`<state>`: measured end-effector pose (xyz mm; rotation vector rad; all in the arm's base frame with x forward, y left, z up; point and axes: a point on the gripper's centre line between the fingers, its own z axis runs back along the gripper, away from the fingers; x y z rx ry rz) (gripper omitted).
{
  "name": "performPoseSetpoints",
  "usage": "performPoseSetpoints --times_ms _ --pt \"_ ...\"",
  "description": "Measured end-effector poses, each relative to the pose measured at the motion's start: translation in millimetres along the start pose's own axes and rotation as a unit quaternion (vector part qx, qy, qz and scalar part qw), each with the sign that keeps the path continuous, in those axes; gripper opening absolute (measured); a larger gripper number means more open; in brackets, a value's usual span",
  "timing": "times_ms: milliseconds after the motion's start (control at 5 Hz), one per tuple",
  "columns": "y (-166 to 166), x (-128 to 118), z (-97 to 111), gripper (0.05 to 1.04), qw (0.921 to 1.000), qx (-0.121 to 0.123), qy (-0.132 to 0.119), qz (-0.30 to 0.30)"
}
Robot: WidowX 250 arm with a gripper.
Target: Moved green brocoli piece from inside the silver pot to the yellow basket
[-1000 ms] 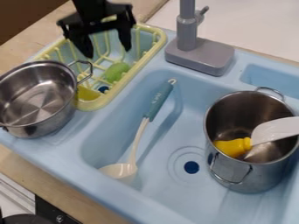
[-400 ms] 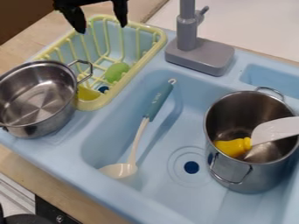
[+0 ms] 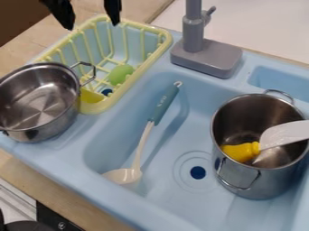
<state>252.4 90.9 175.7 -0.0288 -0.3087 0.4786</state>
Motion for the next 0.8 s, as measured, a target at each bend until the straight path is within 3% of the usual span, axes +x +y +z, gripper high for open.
performPoseSetpoints --times_ms 200,400,800 --pt "5.8 -8.6 8.2 1.0 0.9997 0.015 -0.012 -0.017" --pt "17.9 -9.6 12.2 1.0 0.9993 0.03 -0.021 0.008" --pt "56.8 -8.8 1.9 1.0 0.9957 0.059 -0.002 0.071"
